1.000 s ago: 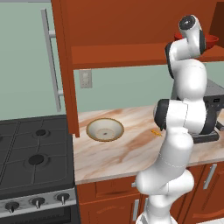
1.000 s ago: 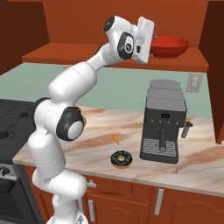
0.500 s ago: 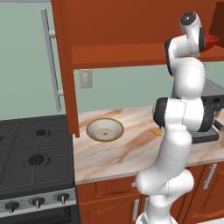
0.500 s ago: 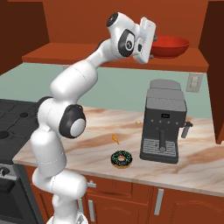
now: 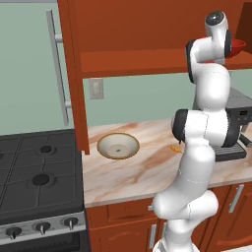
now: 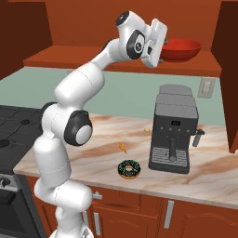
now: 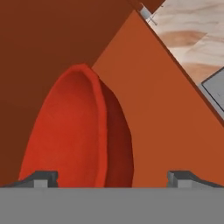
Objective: Pick both bowls and place them on the counter. Then place the shrimp in one bowl and place the donut in the other bowl.
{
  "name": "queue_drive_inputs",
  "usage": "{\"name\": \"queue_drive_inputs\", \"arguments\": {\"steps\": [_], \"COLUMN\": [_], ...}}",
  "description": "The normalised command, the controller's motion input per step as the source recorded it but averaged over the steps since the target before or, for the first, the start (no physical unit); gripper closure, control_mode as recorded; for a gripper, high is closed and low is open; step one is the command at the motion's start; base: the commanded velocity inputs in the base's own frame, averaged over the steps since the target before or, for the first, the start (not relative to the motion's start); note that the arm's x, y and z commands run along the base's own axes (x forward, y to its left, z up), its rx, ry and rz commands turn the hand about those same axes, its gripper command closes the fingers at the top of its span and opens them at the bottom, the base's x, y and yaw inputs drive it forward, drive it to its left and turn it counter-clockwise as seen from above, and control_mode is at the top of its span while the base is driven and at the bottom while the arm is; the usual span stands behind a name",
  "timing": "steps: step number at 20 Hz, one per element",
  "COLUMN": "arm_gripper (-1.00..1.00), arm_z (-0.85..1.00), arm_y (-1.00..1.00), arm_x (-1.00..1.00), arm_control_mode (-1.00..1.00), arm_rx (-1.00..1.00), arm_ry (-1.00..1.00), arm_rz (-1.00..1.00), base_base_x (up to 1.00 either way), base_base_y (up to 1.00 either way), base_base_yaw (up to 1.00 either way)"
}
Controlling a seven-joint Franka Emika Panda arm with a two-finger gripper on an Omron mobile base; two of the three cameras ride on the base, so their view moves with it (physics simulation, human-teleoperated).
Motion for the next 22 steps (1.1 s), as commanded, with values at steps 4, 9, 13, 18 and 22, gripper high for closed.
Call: {"name": "queue_drive_inputs", "arguments": {"steps": [4,9,13,18,22], "arm_gripper": [1.0,1.0,1.0,1.0,1.0], "arm_z": [-0.24,-0.24,-0.26,-0.22,-0.01], "arm_y": [0.0,0.0,0.0,0.07,0.13], "arm_x": [0.09,0.05,-0.03,-0.15,-0.27], "arm_control_mode": [-1.0,-1.0,-1.0,-1.0,-1.0], "arm_rx": [0.06,0.07,0.06,0.04,0.05], "arm_ry": [0.0,0.0,0.0,0.0,-0.03], "arm_rz": [0.0,0.01,0.01,0.02,0.0], "base_base_x": [0.0,0.0,0.0,0.0,0.0], "base_base_y": [0.0,0.0,0.0,0.0,0.0], "base_base_yaw": [0.0,0.0,0.0,0.0,0.0]}}
